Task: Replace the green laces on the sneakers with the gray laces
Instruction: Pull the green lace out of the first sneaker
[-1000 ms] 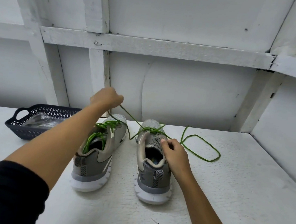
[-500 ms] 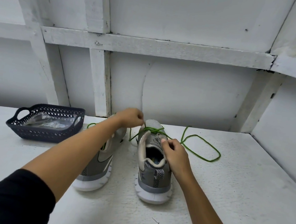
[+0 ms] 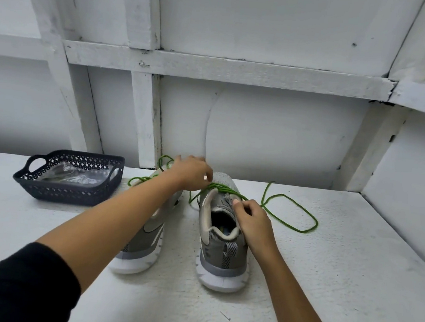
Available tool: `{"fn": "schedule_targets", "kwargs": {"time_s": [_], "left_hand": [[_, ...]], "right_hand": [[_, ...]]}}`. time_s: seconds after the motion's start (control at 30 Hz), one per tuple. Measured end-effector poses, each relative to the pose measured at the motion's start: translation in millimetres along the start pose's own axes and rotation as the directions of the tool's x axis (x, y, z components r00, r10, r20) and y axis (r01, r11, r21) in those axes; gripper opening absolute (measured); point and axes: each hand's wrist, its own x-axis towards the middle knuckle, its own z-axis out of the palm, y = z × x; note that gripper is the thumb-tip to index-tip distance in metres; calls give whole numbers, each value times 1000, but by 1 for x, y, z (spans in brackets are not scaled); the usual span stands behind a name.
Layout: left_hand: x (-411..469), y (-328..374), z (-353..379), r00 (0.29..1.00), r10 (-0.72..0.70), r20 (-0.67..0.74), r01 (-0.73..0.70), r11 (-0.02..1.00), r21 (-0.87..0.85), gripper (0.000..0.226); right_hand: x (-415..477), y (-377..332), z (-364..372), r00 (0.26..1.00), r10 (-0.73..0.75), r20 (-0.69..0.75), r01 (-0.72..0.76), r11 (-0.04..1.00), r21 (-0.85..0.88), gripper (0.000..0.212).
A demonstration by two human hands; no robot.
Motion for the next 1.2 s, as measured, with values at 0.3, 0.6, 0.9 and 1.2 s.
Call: {"fn": "schedule_targets", "kwargs": {"time_s": [0.3, 0.6, 0.9, 1.2], "left_hand": [[2, -8, 1, 979, -202, -10, 186, 919, -346, 20], [-8, -41, -35, 770, -625, -126, 375, 604, -703, 20], [-50, 18, -23, 967, -246, -66, 196, 884, -423, 26], [-72, 66, 37, 910, -396, -125, 132, 563, -816, 37]], "right_hand": [[1, 1, 0, 1000, 0, 7, 1, 1000, -8, 25], [2, 1, 0, 1000, -5, 24, 6, 1000, -10, 25], [55, -13, -13, 997, -16, 79, 33, 977, -209, 42], [95, -23, 4, 955, -62, 290, 224, 791, -569, 25]]}}
